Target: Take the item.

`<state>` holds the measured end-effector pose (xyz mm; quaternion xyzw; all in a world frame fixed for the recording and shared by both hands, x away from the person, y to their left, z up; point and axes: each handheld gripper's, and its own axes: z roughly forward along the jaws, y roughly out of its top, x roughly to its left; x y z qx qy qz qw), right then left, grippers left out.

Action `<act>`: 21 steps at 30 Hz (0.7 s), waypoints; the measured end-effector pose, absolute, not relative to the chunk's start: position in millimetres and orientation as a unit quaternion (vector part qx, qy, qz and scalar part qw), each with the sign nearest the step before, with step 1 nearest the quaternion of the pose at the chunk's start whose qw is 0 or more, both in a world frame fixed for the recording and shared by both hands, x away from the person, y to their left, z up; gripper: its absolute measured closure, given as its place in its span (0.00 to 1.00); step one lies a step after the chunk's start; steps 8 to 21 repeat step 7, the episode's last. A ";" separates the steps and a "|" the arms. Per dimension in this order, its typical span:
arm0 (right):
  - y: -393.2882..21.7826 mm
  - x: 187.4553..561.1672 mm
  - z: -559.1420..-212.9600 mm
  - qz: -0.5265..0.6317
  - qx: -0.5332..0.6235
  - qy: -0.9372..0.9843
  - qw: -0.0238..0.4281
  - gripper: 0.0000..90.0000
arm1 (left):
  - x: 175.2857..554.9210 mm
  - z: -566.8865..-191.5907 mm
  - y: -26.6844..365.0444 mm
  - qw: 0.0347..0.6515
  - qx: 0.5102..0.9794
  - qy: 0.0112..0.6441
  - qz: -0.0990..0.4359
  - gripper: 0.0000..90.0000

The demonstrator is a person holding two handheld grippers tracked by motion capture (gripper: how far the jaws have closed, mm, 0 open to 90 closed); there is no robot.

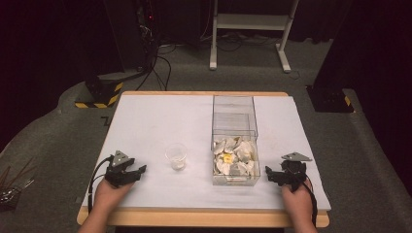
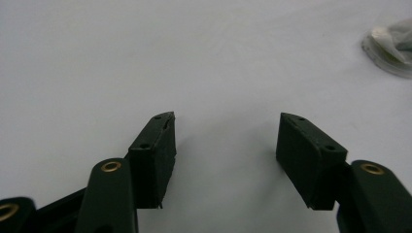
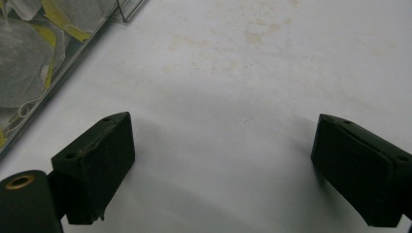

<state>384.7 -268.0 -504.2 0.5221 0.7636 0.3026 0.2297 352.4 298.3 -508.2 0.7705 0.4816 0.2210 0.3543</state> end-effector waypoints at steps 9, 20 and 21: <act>-267.6 384.5 -504.1 0.302 0.523 0.763 0.230 0.09 | 352.7 -508.0 298.5 0.353 0.774 0.477 0.218 0.41; -267.6 384.5 -504.1 0.302 0.523 0.763 0.230 0.09 | 352.7 -508.0 298.5 0.353 0.774 0.477 0.218 0.41; -267.6 384.5 -504.1 0.302 0.523 0.763 0.230 0.09 | 352.7 -508.0 298.5 0.353 0.774 0.477 0.218 0.41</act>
